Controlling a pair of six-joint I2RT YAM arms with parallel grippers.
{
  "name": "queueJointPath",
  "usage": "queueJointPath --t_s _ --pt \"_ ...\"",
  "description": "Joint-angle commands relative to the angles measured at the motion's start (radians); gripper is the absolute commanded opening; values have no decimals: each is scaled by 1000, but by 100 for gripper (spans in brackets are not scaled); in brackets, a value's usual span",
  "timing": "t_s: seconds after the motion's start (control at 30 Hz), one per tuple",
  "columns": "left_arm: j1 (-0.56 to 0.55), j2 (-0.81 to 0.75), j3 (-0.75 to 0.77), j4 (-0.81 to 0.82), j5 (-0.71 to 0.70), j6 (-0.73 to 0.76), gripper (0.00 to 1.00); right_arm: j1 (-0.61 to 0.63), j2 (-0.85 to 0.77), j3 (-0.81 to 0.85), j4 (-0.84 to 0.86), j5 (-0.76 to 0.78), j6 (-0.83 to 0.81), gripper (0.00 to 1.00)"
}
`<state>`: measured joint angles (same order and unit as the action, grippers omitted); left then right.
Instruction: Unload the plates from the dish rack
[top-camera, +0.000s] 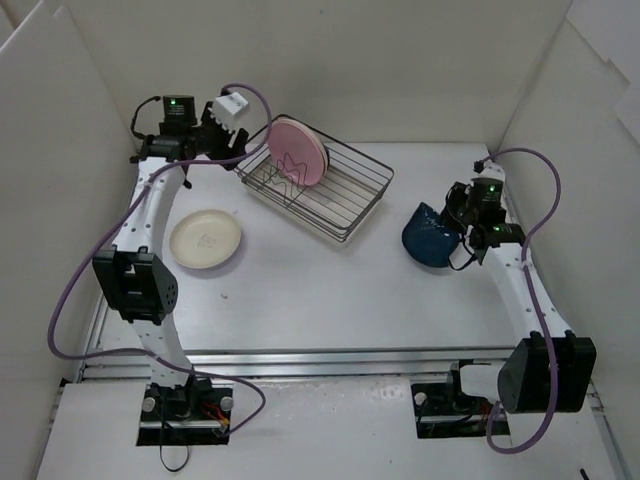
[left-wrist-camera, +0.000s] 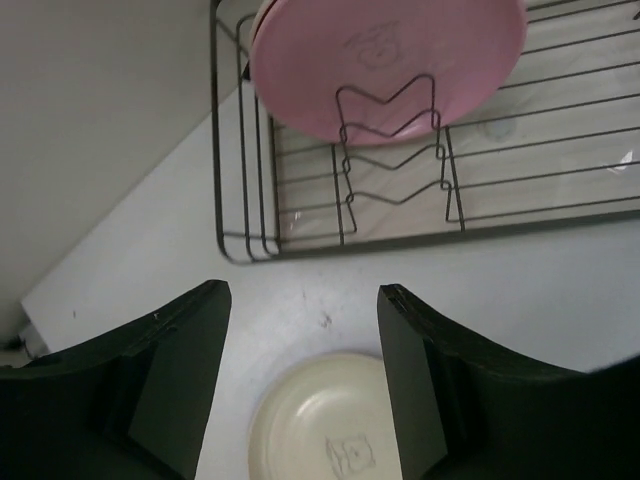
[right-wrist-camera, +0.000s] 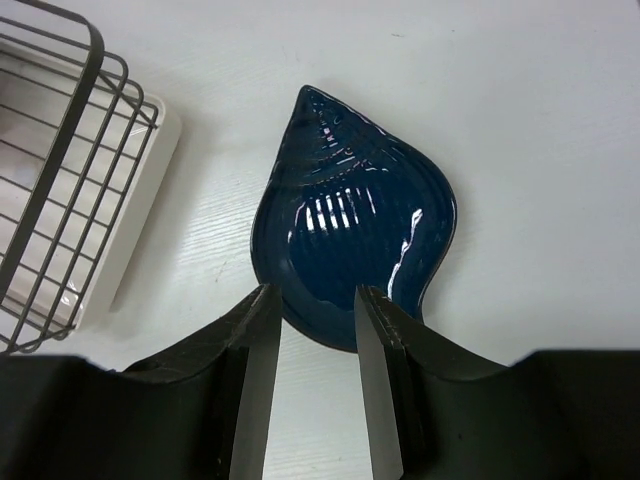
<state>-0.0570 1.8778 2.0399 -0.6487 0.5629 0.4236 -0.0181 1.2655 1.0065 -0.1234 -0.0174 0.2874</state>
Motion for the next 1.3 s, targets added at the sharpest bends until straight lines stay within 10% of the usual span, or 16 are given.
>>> queueJointPath --t_s 0.0,0.23,0.6,1.27 --pt "-20 18 -47 408 89 99 61 60 -37 55 7 -7 -47 37" --pt "-50 342 280 541 100 -29 61 133 -44 72 -50 14 -62 38" --pt "-60 521 296 842 108 -138 62 179 0 139 -107 51 -77 39" --pt "-69 482 161 916 183 -105 6 185 107 222 -185 71 -134 40"
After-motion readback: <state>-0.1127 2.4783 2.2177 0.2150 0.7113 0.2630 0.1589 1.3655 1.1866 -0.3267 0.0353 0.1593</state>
